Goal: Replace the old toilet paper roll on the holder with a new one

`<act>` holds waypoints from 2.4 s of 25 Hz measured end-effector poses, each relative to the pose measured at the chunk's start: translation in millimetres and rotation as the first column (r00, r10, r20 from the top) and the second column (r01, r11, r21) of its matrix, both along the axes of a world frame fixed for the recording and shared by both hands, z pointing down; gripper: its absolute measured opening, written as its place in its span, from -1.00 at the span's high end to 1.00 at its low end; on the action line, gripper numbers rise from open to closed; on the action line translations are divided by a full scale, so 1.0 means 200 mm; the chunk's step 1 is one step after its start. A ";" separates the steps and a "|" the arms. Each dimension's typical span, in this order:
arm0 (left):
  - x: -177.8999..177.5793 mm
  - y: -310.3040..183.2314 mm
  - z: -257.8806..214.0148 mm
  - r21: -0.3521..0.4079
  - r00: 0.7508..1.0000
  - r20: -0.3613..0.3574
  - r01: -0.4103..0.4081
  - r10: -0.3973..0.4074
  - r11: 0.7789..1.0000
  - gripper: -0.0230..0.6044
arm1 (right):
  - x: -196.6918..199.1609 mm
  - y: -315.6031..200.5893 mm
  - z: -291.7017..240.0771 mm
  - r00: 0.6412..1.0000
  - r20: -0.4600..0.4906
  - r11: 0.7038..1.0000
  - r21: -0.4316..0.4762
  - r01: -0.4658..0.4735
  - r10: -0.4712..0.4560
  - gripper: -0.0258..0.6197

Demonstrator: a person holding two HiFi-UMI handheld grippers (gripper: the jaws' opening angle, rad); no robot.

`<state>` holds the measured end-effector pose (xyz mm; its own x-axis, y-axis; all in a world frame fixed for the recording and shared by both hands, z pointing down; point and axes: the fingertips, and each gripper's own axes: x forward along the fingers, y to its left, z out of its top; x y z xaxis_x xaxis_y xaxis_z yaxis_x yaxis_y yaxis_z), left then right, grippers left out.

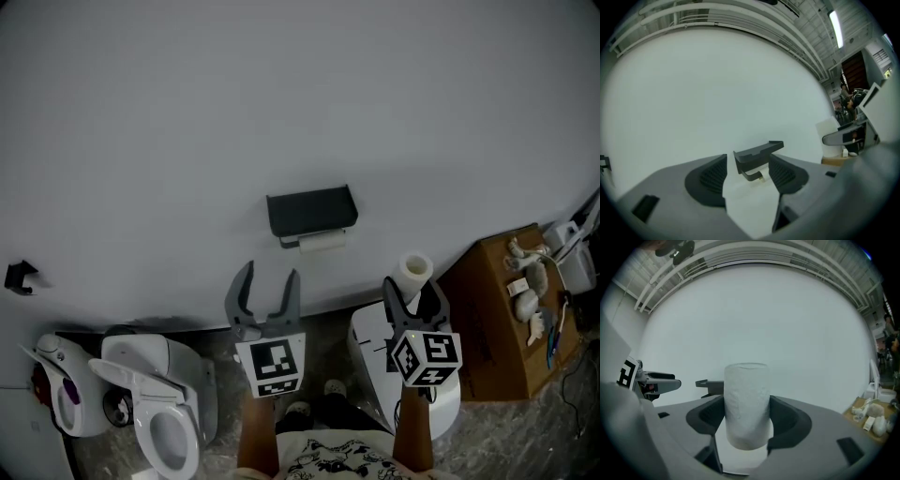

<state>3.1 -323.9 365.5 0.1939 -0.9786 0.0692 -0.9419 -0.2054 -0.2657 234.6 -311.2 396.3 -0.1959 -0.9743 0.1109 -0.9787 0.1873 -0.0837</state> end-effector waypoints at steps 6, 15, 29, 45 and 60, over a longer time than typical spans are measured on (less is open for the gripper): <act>0.07 -0.05 0.06 -0.020 0.998 0.063 0.029 -0.028 0.999 0.06 | 0.06 -0.09 0.03 0.999 0.006 0.999 -0.007 0.036 -0.036 -0.03; 0.19 -0.12 0.20 -0.049 0.920 0.392 0.027 -0.005 0.998 0.06 | 0.12 -0.19 0.07 0.998 0.009 0.998 -0.021 0.063 -0.063 -0.03; 0.36 -0.30 0.42 -0.017 0.444 0.896 0.045 -0.005 0.999 0.05 | 0.23 -0.25 0.08 0.998 0.023 0.998 -0.028 0.058 -0.058 -0.03; 0.47 -0.52 0.54 -0.011 0.238 0.971 0.040 0.001 0.999 0.05 | 0.32 -0.32 0.12 0.998 0.042 0.998 -0.052 0.043 -0.041 -0.03; 0.47 -0.57 0.54 -0.004 0.250 0.968 0.082 -0.016 0.997 0.34 | 0.40 -0.37 0.14 0.998 0.068 0.998 -0.060 0.013 -0.009 -0.03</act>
<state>97.3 -438.2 474.0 -0.0988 -0.9728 0.2093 0.0039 -0.2107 -0.9775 314.0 -384.9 423.9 -0.2154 -0.9640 0.1556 -0.9684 0.1904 -0.1608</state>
